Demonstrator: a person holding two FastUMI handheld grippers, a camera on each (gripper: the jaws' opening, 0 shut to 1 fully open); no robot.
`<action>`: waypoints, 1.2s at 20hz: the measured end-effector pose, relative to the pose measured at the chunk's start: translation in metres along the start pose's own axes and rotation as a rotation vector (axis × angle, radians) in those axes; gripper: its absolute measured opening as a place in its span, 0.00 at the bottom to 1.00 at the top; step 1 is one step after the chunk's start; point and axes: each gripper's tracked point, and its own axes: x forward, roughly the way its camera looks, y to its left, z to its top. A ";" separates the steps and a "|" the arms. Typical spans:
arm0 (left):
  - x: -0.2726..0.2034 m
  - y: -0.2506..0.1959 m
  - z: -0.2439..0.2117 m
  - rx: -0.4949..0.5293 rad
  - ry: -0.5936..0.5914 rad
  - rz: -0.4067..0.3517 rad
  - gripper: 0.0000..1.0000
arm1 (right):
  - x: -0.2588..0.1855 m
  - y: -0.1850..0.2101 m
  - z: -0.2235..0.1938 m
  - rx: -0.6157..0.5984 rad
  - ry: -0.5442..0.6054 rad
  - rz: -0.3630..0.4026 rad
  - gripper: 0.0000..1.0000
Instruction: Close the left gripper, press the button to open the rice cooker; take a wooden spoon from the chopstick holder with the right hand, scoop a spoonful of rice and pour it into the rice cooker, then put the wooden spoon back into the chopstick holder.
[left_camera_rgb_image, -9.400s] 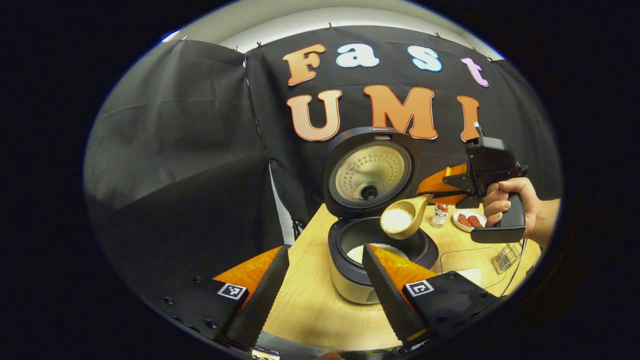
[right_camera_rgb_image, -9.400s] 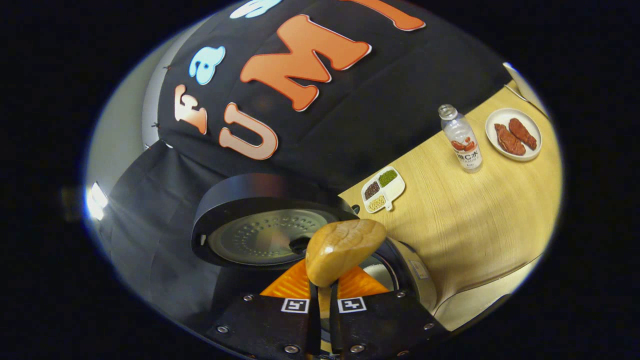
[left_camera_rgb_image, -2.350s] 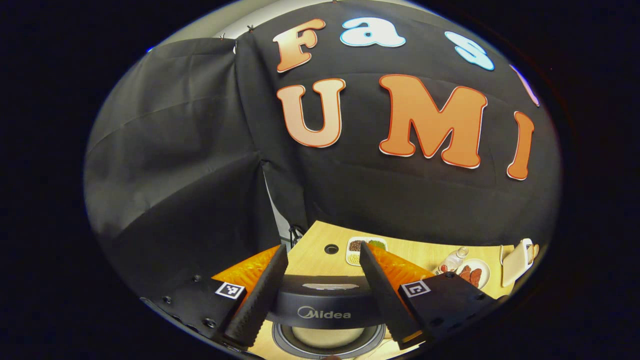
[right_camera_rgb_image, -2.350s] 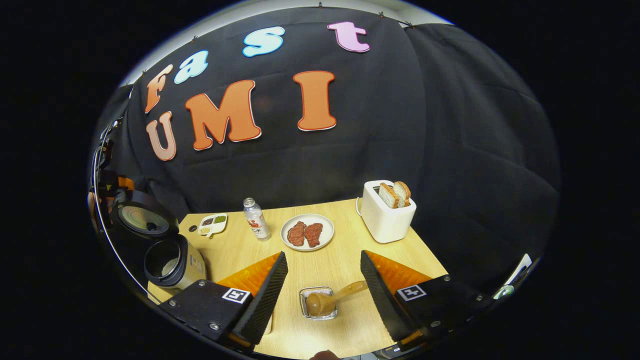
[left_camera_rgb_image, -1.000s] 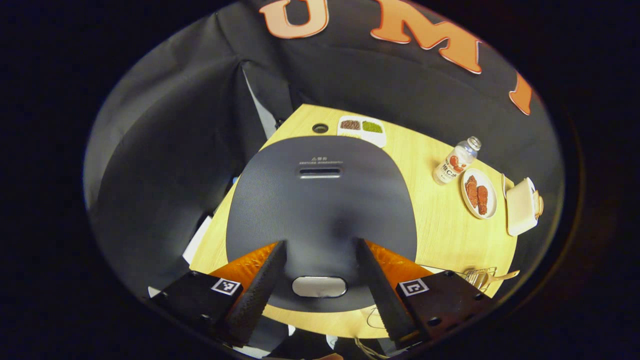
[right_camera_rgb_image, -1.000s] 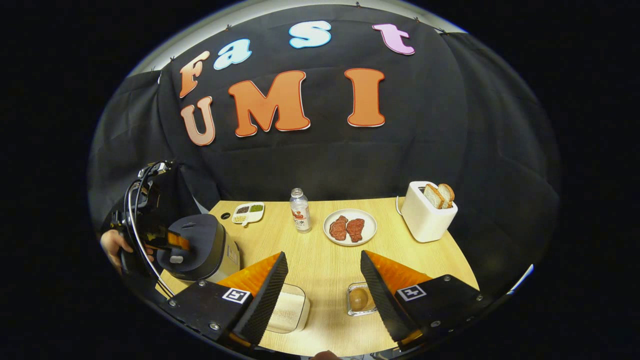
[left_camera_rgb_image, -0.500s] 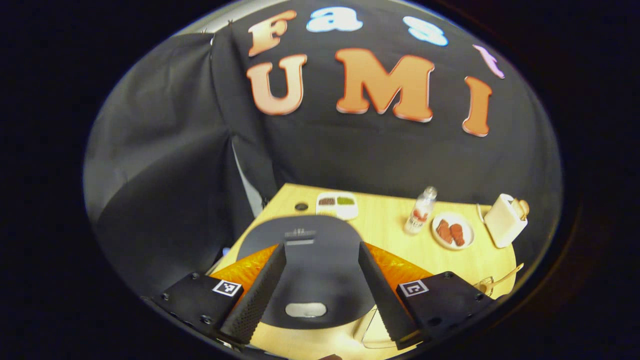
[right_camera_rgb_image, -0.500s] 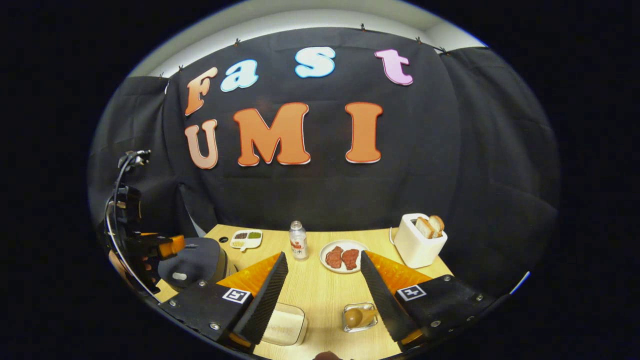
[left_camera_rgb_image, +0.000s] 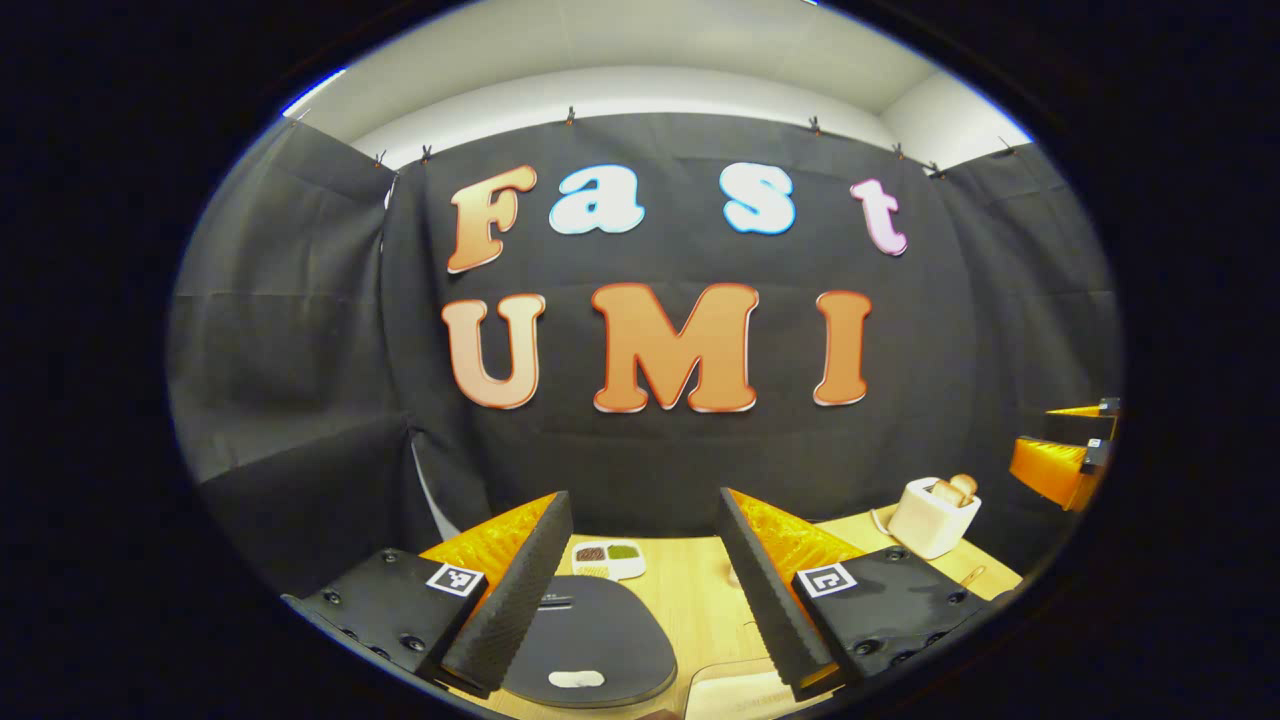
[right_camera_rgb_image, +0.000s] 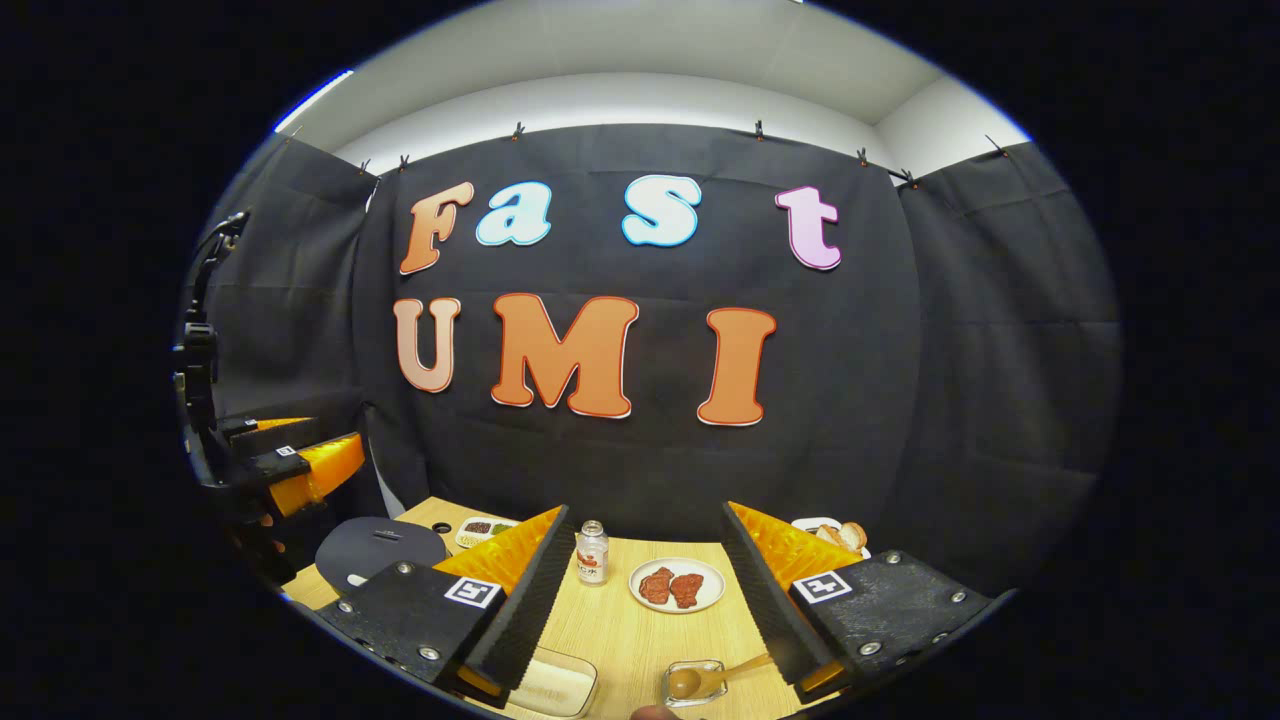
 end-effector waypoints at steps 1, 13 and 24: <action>-0.004 0.002 0.006 0.007 -0.026 -0.004 0.98 | -0.001 -0.001 0.003 -0.001 -0.010 0.000 0.96; -0.030 0.005 -0.003 0.036 -0.120 -0.007 0.97 | 0.003 0.002 -0.005 -0.024 -0.064 0.025 0.91; -0.032 0.006 0.004 -0.007 -0.144 -0.021 0.99 | 0.007 -0.001 -0.012 -0.026 -0.065 0.037 0.91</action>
